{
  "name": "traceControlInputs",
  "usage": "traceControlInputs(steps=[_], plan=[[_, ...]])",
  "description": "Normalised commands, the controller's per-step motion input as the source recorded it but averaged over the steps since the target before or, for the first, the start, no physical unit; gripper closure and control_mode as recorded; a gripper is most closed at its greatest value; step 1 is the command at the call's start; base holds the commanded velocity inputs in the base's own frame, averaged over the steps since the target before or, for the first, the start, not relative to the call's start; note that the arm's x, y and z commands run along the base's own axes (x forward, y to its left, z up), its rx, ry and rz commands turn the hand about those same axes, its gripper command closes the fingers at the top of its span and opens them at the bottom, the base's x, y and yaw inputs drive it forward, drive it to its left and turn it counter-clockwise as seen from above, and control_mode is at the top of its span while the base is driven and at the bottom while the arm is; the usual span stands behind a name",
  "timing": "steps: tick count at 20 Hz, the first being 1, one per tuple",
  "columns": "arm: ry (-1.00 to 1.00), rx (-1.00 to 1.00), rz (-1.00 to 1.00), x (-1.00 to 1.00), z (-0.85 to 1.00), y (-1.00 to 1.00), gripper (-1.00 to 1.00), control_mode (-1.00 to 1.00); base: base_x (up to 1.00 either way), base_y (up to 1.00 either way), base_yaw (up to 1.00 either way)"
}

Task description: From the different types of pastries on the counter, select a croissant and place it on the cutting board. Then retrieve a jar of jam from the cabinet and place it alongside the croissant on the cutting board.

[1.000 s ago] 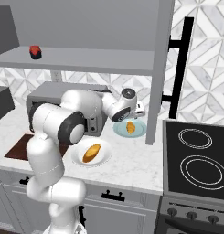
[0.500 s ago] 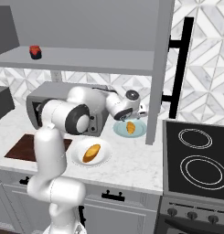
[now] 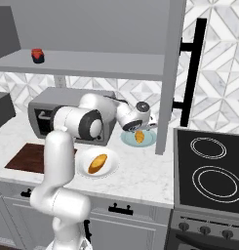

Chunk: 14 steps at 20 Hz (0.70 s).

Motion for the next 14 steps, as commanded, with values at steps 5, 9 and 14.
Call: traceControlInputs(steps=[5, 9, 14], plan=[[0.00, 0.00, 0.01, 0.20, -0.31, -0.01, -1.00, -1.00, 0.00, 0.00, 0.00], [0.00, 0.00, 0.01, 0.22, -0.24, -0.04, -1.00, -1.00, 0.00, 0.00, 0.00], [0.00, 0.00, 0.01, 0.22, -0.24, -0.03, -1.00, -1.00, 0.00, 0.00, 0.00]])
